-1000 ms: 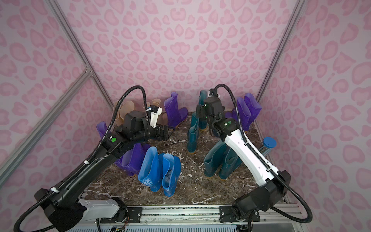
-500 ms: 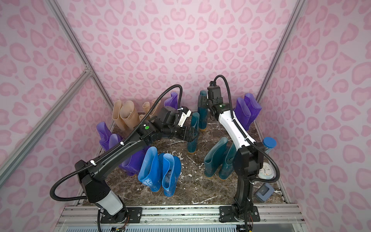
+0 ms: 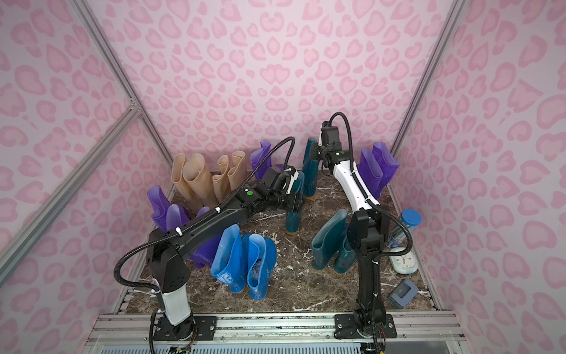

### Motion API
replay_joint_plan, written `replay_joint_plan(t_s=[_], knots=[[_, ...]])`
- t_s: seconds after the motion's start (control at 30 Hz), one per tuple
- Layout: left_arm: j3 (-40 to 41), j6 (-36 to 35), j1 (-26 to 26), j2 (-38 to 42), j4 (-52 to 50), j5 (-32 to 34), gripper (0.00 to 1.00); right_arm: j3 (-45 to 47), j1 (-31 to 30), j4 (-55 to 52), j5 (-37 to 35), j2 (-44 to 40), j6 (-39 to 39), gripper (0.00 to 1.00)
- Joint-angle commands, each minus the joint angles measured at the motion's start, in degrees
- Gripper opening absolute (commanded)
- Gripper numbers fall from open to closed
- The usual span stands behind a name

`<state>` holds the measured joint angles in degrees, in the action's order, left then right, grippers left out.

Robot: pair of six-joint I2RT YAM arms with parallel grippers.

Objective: Match and arrange rain boots in pairs
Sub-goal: Pick up the rain boot at the center of the board.

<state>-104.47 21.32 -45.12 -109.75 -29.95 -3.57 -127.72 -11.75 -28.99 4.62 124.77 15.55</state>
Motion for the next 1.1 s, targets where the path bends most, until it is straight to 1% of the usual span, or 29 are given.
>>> replay_joint_plan(t_s=[0.0,0.03,0.07,0.13,0.23,0.33,0.4,0.53,0.67,0.77,0.87,1.07], knots=[[-3.33,-1.12,1.44,-3.27,2.35,-1.43,0.32,-0.51,1.48,0.02,1.36,-0.93,-1.55,0.00],[-4.89,-1.43,1.98,-4.50,2.02,-1.31,0.18,-0.43,2.17,0.16,1.85,-1.70,-1.91,0.00],[-6.79,-1.75,2.45,-5.68,1.33,-0.94,0.07,-0.42,2.80,0.17,2.18,-2.34,-2.41,0.00],[-10.60,-3.42,3.08,-8.09,1.20,-0.91,0.03,-0.25,3.73,0.24,3.28,-3.42,-2.68,0.00],[-19.76,-4.81,3.80,-13.04,-0.30,-2.88,0.02,0.45,4.79,1.35,6.56,-4.46,-1.11,0.00],[-31.14,-6.71,3.90,-18.99,-4.42,-4.26,0.02,1.04,4.84,1.62,7.18,-5.10,-1.83,0.00],[-35.18,-8.47,3.99,-21.33,-4.63,-4.26,0.02,0.97,5.27,0.73,7.03,-4.98,-2.62,0.00],[-36.75,-11.92,4.17,-23.77,0.36,-6.85,0.02,4.23,6.76,0.94,9.25,-6.11,-2.48,0.00],[-38.79,-11.10,4.17,-26.51,3.32,-6.10,0.02,9.22,7.16,3.04,10.35,-8.45,-1.58,0.00],[-40.89,-9.12,4.18,-28.72,4.85,-3.56,0.02,12.13,7.20,4.01,10.68,-10.14,-0.60,0.00],[-41.15,-6.88,4.09,-29.61,8.07,-0.43,0.02,14.34,7.34,4.47,11.04,-11.57,0.00,0.00],[-41.10,-3.78,3.66,-29.77,12.52,5.83,0.02,15.35,7.44,4.40,11.09,-13.29,0.98,0.00]])
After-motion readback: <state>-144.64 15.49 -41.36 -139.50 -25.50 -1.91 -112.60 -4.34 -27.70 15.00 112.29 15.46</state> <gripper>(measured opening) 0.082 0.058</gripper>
